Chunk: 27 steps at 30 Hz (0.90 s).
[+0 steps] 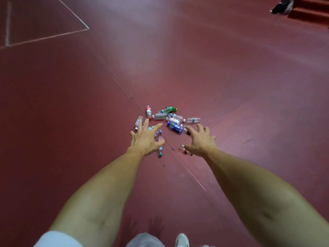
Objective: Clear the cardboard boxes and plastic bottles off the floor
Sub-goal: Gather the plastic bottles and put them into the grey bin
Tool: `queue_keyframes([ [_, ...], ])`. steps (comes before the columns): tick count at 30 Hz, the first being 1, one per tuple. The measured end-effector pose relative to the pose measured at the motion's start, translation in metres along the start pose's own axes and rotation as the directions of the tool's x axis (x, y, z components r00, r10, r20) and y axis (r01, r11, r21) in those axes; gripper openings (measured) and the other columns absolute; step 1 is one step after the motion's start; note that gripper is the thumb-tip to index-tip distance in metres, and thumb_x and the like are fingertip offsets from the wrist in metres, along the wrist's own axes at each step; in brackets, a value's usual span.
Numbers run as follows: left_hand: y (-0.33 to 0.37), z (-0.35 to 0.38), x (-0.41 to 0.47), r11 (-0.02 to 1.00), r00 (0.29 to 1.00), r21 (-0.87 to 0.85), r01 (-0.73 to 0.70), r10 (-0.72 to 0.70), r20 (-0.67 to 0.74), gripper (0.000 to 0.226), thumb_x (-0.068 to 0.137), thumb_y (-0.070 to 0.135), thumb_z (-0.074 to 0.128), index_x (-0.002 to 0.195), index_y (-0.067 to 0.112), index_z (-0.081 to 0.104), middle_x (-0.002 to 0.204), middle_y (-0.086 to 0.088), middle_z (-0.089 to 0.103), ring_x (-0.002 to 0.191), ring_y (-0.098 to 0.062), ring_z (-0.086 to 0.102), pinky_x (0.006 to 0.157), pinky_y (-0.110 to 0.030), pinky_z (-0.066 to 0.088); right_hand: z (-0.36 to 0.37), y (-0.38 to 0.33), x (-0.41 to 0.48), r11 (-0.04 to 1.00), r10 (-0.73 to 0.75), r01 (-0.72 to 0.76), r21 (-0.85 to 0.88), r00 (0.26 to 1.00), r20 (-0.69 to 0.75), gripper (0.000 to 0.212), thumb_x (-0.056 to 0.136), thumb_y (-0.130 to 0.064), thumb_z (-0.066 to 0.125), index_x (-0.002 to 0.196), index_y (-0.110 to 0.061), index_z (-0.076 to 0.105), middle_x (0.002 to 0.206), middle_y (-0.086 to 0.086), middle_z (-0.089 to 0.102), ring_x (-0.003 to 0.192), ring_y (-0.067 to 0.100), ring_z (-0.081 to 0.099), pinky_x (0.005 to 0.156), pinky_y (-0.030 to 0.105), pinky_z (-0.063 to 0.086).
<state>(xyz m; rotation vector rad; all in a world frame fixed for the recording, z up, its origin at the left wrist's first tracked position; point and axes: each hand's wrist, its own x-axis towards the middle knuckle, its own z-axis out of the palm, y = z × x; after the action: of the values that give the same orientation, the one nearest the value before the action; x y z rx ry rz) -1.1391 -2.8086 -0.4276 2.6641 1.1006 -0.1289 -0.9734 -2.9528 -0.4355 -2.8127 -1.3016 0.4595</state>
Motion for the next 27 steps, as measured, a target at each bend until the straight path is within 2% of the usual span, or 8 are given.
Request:
queue_keyframes([
  [5,-0.007,-0.007,0.089,0.999,1.0,-0.024,0.03,-0.03,0.007,0.072,0.09,0.058,0.052,0.153,0.048,0.021,0.166,-0.008,0.001,0.152,-0.031,-0.001,0.113,-0.063,0.021,-0.012,0.004,0.09,0.999,-0.034,0.035,-0.024,0.999,0.039,0.081,0.085,-0.045,0.063,0.153,-0.044,0.019,0.159,0.008,0.017,0.139,0.039,0.025,0.106,0.059,0.035],
  [15,-0.063,-0.015,0.289,0.998,0.997,-0.02,0.064,-0.063,0.055,0.073,0.089,0.056,0.055,0.153,0.048,0.021,0.166,-0.01,0.0,0.152,-0.034,-0.001,0.113,-0.065,0.023,-0.036,-0.033,0.301,0.997,-0.061,0.062,-0.046,0.998,0.029,0.071,0.088,-0.047,0.06,0.149,-0.039,0.026,0.154,0.008,0.022,0.134,0.037,0.029,0.101,0.055,0.038],
  [18,-0.072,-0.021,0.338,0.998,0.996,-0.022,0.065,-0.063,0.065,0.073,0.089,0.056,0.055,0.153,0.047,0.02,0.166,-0.01,0.0,0.152,-0.033,-0.002,0.114,-0.065,0.022,-0.044,-0.038,0.348,0.997,-0.063,0.064,-0.036,0.997,0.043,0.068,0.088,-0.043,0.058,0.148,-0.038,0.027,0.152,0.008,0.024,0.134,0.036,0.029,0.1,0.055,0.038],
  [27,-0.081,-0.02,0.467,0.995,0.991,-0.036,0.092,-0.088,0.105,0.075,0.089,0.059,0.052,0.154,0.048,0.018,0.166,-0.009,0.0,0.152,-0.034,-0.001,0.113,-0.066,0.021,-0.053,-0.038,0.482,0.992,-0.093,0.102,-0.074,0.988,0.122,0.07,0.087,-0.048,0.061,0.147,-0.04,0.026,0.153,0.009,0.023,0.134,0.038,0.028,0.099,0.055,0.038],
])
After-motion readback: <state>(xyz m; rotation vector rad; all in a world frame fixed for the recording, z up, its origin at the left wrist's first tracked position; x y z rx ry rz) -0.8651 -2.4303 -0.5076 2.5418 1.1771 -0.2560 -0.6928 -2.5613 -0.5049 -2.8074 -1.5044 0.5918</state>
